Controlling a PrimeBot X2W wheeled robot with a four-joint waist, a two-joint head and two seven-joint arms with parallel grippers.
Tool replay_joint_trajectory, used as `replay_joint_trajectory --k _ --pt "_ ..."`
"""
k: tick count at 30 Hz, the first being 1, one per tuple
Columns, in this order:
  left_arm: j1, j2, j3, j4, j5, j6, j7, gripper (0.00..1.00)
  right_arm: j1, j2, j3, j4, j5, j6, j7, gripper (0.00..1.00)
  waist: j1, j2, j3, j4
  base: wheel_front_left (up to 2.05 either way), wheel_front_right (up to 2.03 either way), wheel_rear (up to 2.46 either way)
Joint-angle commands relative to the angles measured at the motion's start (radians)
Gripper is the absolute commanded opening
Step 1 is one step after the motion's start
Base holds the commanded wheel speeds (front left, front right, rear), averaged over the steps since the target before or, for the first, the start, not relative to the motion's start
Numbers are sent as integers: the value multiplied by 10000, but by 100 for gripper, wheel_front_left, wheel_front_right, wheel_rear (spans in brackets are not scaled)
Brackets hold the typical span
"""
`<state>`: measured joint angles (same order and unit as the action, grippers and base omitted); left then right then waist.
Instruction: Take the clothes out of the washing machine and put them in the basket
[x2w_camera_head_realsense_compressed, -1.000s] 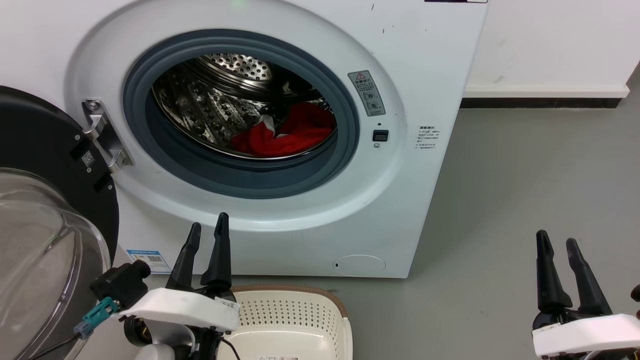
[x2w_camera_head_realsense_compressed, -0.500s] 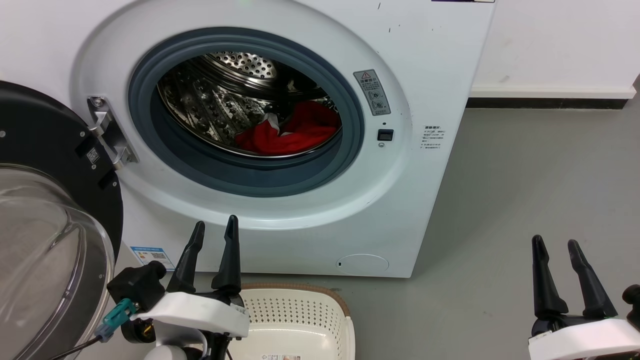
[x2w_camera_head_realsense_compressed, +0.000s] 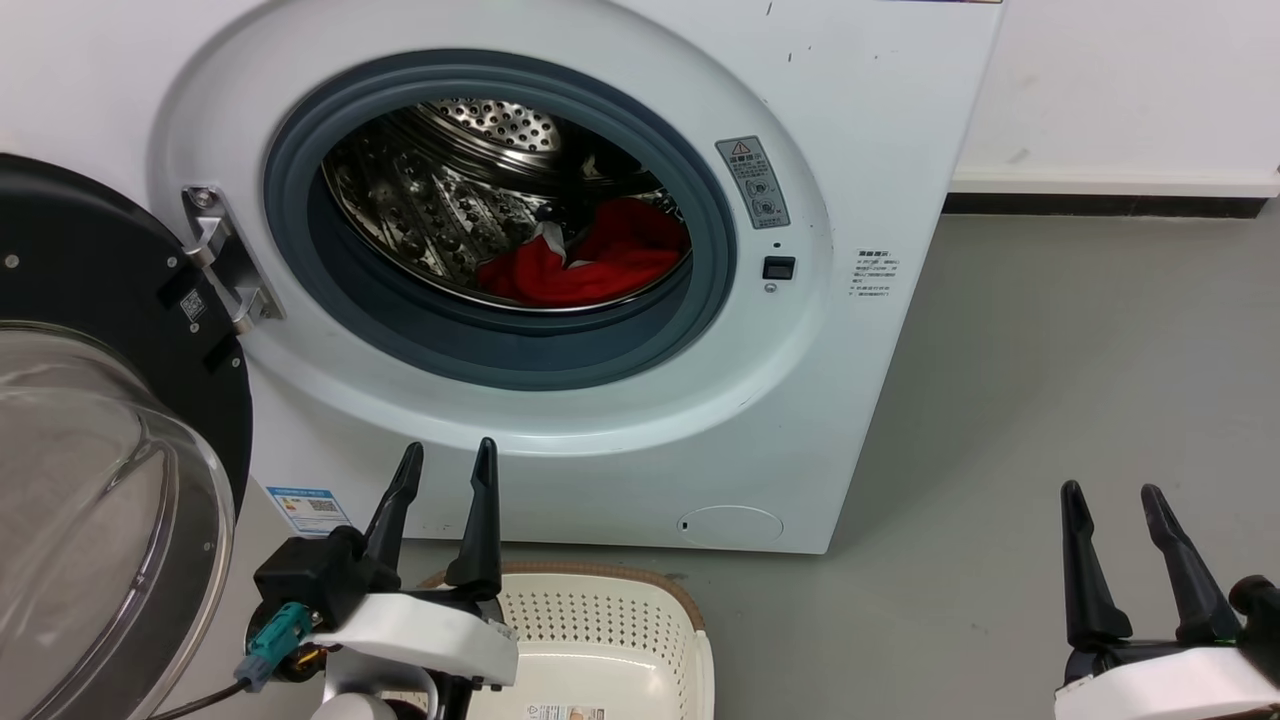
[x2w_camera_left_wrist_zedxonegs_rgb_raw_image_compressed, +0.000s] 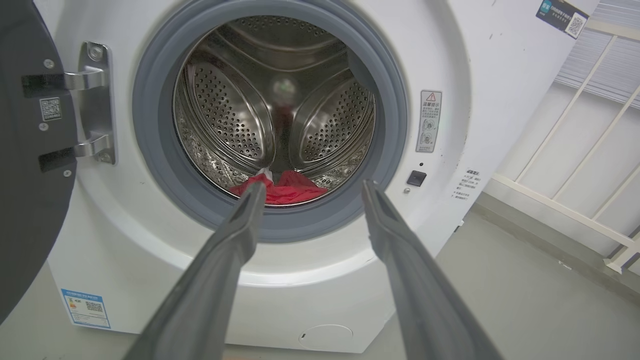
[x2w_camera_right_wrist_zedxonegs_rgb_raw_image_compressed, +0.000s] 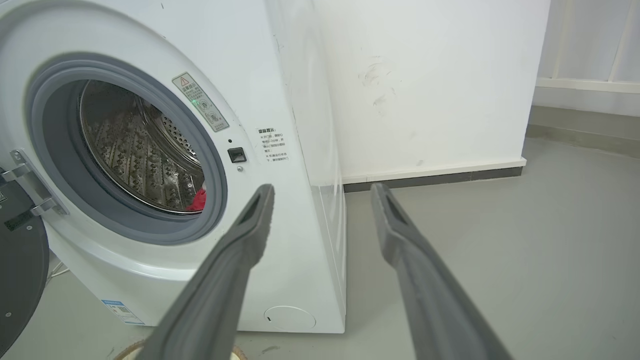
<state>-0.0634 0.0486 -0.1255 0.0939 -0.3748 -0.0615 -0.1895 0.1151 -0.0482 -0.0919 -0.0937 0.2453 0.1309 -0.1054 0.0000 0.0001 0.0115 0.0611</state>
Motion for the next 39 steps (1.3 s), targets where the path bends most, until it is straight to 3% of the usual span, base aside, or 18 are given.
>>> replay_joint_trajectory --k 1,30,39 --pt "28 25 -64 -24 317 27 -117 100 108 -37 -14 -149 -365 -2 -33 100 0 -1 9 17 0 0 0" --pt "37 24 -496 299 2337 294 -725 100 491 -35 -125 -414 -2613 -3 -257 100 0 -1 59 278 0 0 0" --pt "26 23 -493 372 2470 344 -771 100 500 -33 -177 -299 -2618 -3 -280 100 0 -1 55 307 0 0 0"
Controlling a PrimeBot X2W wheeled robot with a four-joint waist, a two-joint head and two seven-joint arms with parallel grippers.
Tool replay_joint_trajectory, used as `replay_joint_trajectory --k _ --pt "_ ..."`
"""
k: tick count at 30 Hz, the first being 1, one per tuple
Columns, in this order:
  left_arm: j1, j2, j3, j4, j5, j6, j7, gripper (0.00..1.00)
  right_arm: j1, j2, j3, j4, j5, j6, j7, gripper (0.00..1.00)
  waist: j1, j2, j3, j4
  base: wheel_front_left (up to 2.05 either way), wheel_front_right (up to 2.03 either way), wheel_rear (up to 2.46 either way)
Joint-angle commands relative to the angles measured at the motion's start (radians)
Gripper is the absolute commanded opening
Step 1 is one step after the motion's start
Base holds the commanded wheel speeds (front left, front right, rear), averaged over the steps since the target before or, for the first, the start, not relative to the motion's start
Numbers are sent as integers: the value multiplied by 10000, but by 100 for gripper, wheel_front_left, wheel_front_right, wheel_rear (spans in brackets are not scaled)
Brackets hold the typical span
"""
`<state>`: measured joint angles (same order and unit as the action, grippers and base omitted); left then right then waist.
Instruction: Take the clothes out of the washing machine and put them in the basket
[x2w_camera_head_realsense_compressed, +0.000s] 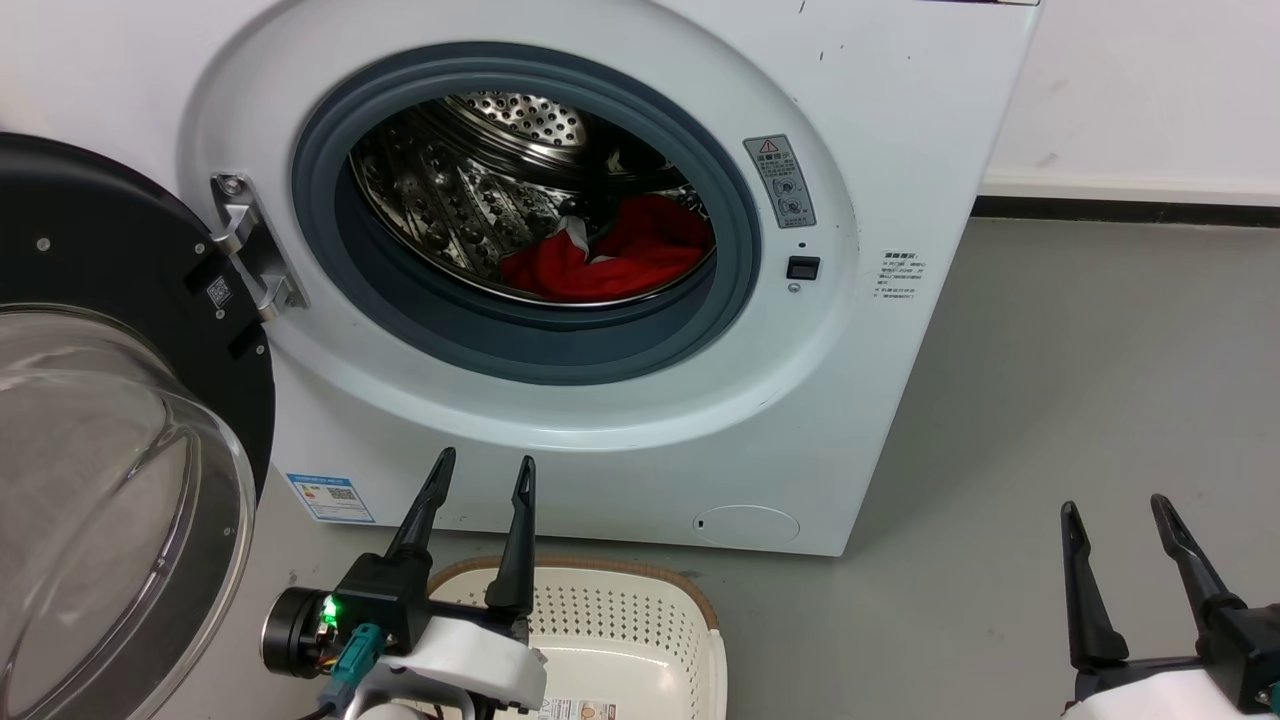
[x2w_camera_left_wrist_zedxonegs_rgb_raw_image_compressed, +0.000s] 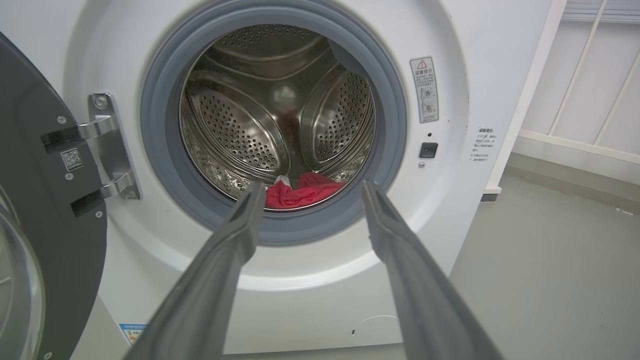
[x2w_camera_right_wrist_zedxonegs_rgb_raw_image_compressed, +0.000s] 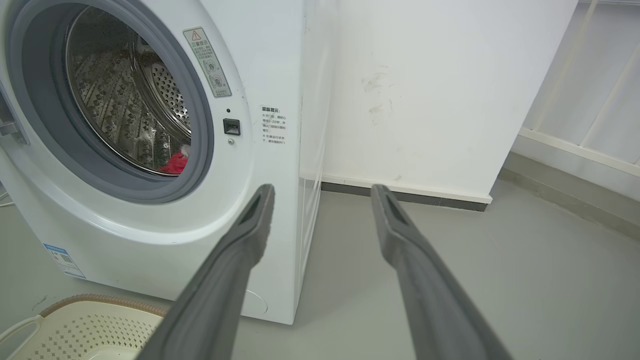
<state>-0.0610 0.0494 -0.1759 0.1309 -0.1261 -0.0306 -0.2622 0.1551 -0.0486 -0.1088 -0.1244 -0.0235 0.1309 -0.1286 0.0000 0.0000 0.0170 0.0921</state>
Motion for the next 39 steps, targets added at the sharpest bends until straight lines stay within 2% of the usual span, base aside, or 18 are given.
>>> replay_joint_trajectory --k 1,22,27,39 --pt "4 16 12 13 -26 39 -35 100 99 -29 -13 27 82 -3 -52 100 0 0 -3 -7 0 0 0" --pt "-191 16 -12 80 -43 61 -35 100 -39 -28 25 -7 259 -3 -16 100 0 0 320 -28 0 0 0" --pt "-644 16 132 52 -17 110 -33 100 -382 -28 130 -215 207 -3 10 100 0 0 1098 -180 0 0 0" --pt "-2849 15 906 694 234 105 -33 100 -1808 -25 677 -667 290 -3 -212 100 0 0 4064 -946 0 0 0"
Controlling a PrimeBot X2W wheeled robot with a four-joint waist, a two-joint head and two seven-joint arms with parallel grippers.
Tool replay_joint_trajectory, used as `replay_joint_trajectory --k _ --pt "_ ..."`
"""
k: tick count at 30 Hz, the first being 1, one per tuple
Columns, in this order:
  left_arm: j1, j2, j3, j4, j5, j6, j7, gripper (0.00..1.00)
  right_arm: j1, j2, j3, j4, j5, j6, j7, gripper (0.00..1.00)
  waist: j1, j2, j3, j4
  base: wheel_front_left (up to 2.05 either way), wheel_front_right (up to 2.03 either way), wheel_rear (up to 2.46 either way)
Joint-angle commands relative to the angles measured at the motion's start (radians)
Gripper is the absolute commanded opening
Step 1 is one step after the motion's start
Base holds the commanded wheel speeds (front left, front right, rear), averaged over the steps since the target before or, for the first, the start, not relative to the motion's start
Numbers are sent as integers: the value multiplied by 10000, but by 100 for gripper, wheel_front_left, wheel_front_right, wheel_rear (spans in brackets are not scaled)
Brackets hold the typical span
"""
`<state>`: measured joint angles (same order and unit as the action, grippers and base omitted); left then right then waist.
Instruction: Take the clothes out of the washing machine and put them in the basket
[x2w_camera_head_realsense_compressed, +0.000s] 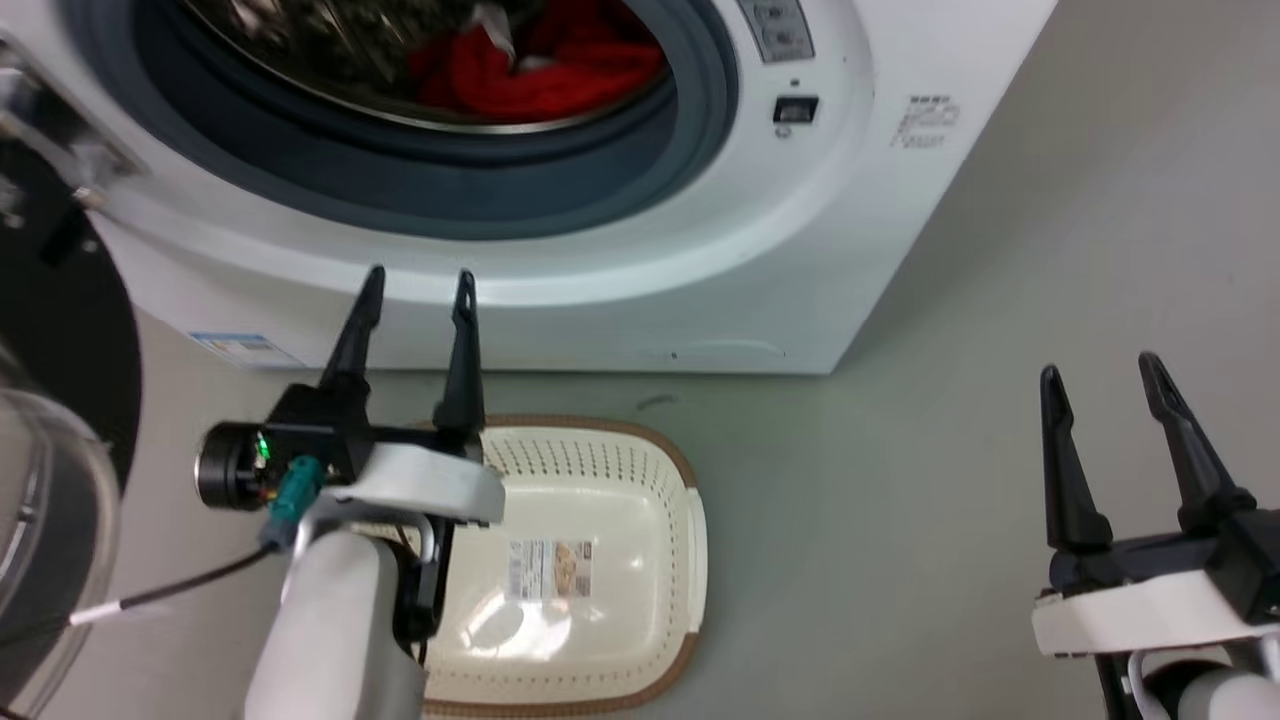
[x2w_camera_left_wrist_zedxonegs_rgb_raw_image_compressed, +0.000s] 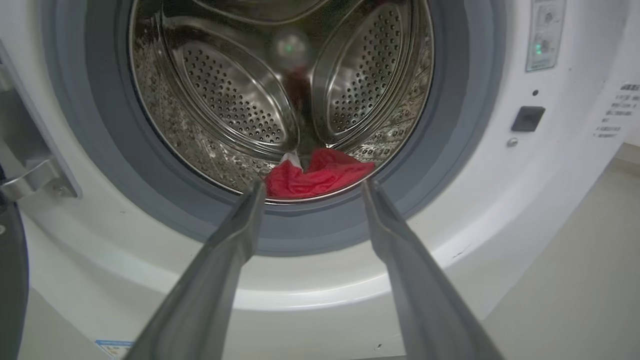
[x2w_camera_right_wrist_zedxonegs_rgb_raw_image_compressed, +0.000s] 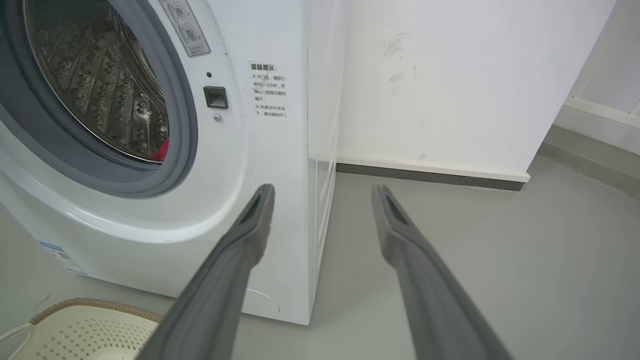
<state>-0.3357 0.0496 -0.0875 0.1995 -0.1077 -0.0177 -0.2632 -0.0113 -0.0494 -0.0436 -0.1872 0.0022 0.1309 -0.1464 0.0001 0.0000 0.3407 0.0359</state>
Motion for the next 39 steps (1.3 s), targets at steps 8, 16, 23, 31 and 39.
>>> replay_joint_trajectory --k 8,16,23,31,39 --pt "-2111 434 832 1307 154 -70 -24 100 -875 -10 406 210 235 -3 -294 100 -1 0 2260 -1027 0 0 0" --pt "-4328 1224 1233 3202 193 -317 -24 100 -1293 -8 871 803 581 -3 -703 100 -1 0 2923 -1590 0 0 0" --pt "-6312 1843 1149 5004 228 -515 309 100 -1476 -6 1288 1155 909 -3 -933 100 -1 0 3253 -1986 0 0 0" --pt "-8735 2450 918 6833 338 -611 1770 100 -1692 -8 1812 1559 1287 -3 -1126 100 -1 0 3604 -2458 0 0 0" --pt "-10917 3249 647 8720 232 -914 4617 100 -1909 -6 2576 1799 1769 -3 -1195 100 -1 0 4034 -3123 0 0 0"
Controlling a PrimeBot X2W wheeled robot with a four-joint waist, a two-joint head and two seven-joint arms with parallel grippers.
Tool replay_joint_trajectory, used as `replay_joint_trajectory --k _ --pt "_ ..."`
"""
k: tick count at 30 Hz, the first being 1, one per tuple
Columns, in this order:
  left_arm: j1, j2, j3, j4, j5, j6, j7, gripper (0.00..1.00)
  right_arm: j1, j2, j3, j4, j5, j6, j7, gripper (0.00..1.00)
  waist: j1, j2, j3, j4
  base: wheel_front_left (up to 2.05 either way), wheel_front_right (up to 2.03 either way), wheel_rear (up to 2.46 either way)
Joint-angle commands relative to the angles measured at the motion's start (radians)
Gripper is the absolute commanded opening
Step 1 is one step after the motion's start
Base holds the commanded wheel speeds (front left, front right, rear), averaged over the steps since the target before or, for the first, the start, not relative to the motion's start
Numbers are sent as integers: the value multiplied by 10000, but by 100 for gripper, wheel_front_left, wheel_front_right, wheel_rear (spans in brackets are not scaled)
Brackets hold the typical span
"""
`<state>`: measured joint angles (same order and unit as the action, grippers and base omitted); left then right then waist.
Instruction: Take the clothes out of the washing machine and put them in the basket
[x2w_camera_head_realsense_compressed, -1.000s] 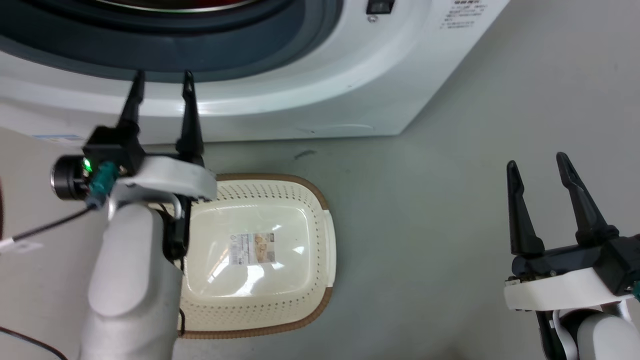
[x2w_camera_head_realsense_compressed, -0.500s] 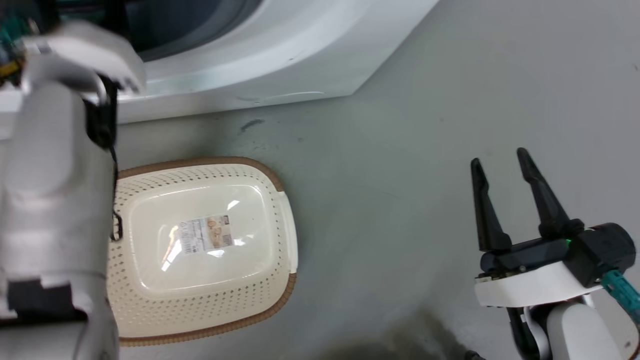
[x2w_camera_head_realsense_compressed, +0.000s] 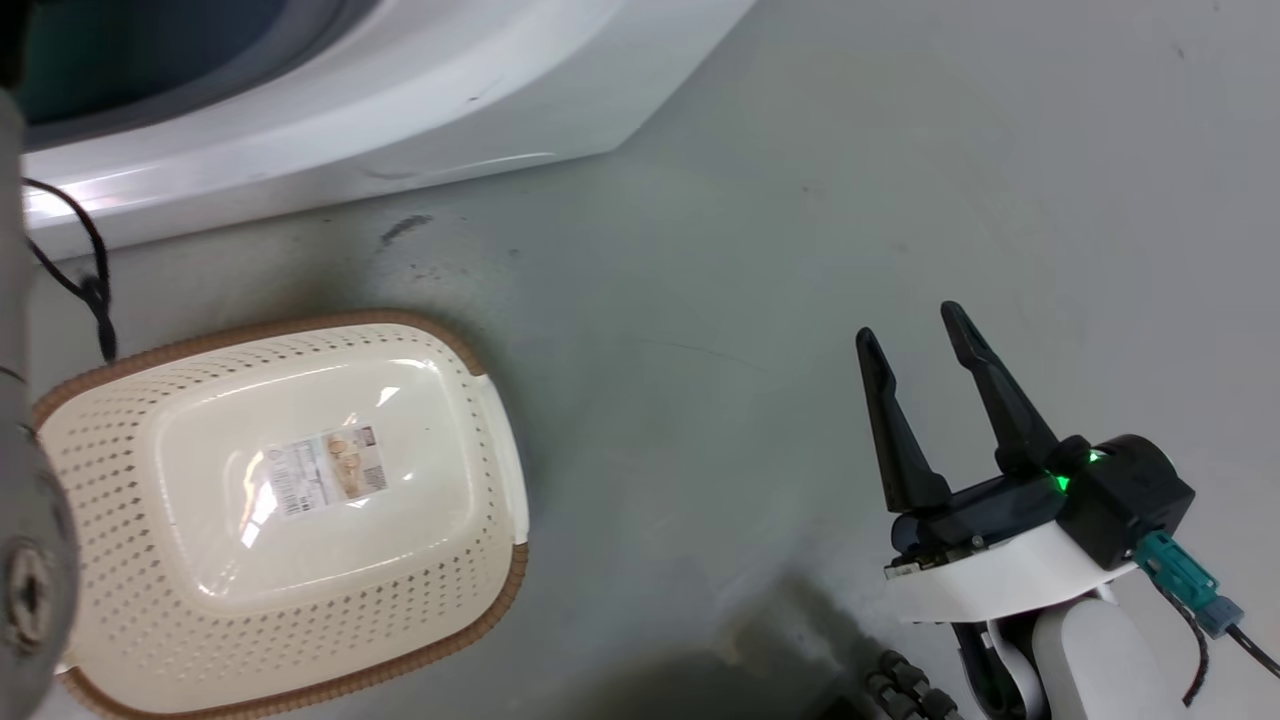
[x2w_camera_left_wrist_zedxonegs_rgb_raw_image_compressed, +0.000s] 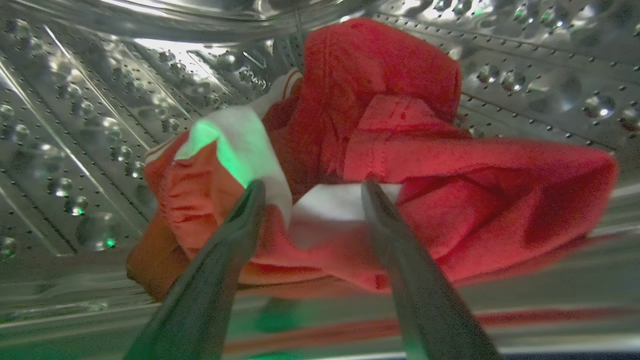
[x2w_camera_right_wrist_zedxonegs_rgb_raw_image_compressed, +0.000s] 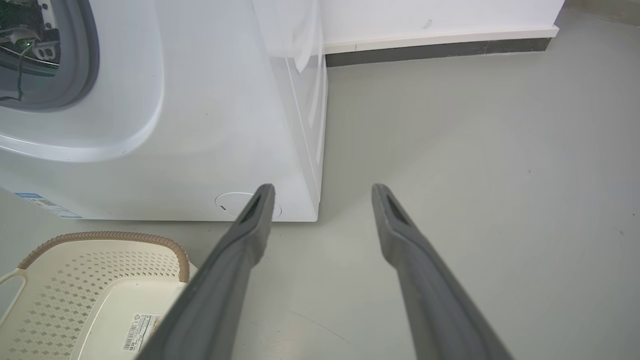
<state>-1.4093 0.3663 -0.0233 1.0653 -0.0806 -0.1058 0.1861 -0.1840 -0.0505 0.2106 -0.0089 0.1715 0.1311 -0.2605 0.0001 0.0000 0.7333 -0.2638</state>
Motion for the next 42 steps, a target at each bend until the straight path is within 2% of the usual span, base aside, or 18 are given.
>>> replay_joint_trajectory --k 1,3,4,9,11,15,19,26,35,38,42 --pt "-356 162 -3 225 -56 -50 479 100 -210 8 95 2 126 -5 -56 100 -1 0 161 -199 0 0 0" --pt "-598 289 -53 567 -67 -43 1242 100 -223 7 178 -51 206 -5 -60 100 -1 0 232 -324 0 0 0" --pt "-930 411 -71 956 -73 84 2251 100 -159 5 261 -92 322 -7 -61 100 -1 0 312 -446 0 0 0" --pt "-1190 540 -143 1394 -80 367 3503 100 -127 7 415 -145 509 -5 -63 100 -1 0 408 -562 0 0 0" --pt "-1248 588 -207 1355 -22 483 3656 0 -133 7 469 -168 537 -5 -64 100 -1 0 434 -579 0 0 0" --pt "-1248 690 -257 1132 -18 688 3523 0 -206 7 552 -176 613 -5 -63 100 -1 0 456 -608 0 0 0" --pt "-1068 706 -301 739 -49 736 2766 0 -255 7 528 -160 660 -5 -63 100 -1 0 425 -570 0 0 0" --pt "-177 621 -277 50 -248 712 66 0 -306 5 346 -78 605 -7 -56 100 -1 0 -17 -343 0 0 0" --pt "1479 24 -29 187 -836 400 -3667 0 49 4 51 93 356 -7 -55 100 -1 0 -1215 124 0 0 0" --pt "1998 -201 14 305 -988 319 -4278 0 235 4 -12 182 270 -5 -55 100 -1 0 -1714 265 0 0 0" --pt "2834 -427 103 117 -1136 285 -4509 0 552 4 -50 332 203 -5 -55 100 -1 0 -2403 416 0 0 0"
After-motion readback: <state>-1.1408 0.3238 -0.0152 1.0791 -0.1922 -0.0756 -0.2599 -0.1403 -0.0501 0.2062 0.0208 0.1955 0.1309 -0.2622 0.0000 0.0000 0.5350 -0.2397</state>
